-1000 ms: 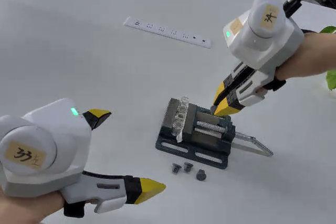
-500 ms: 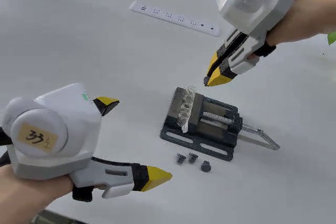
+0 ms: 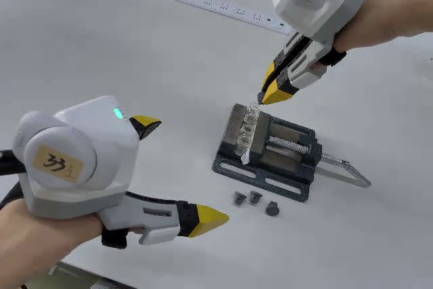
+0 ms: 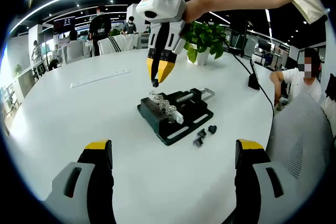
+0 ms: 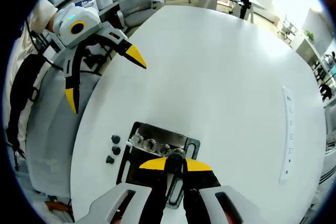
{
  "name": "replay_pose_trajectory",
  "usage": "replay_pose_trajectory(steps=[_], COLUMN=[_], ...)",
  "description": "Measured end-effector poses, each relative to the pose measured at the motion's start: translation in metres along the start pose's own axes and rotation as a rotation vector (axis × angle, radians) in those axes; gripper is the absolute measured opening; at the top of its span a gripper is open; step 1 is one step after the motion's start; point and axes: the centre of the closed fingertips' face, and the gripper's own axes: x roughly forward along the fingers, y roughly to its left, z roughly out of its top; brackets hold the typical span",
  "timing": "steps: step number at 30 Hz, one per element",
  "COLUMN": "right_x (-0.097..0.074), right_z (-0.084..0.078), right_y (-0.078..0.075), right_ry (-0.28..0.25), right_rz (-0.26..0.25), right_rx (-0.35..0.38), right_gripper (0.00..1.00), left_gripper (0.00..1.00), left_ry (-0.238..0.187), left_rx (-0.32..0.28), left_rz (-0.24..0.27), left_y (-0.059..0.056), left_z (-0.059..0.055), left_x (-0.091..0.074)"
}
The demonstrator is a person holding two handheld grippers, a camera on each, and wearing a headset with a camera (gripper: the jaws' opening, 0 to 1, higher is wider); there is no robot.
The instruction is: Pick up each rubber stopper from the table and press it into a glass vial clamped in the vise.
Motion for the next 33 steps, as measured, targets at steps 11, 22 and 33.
replay_pose_trajectory(steps=[11, 22, 33], right_x=[0.006, 0.014, 0.017], right_z=[0.000, -0.003, -0.003], right_y=[-0.002, 0.001, -0.001], right_ry=[-0.001, 0.010, 0.034], right_rz=[0.008, 0.013, 0.008], right_rx=[0.001, -0.010, -0.049], right_gripper=[0.06, 0.06, 0.06], left_gripper=[0.97, 0.97, 0.96], left_ry=[0.003, 0.012, 0.015], left_rx=[-0.010, -0.021, -0.027], left_rz=[-0.005, -0.002, -0.005], left_y=[-0.001, -0.001, -0.002], left_z=[-0.002, -0.009, -0.011], left_x=[0.003, 0.003, 0.006])
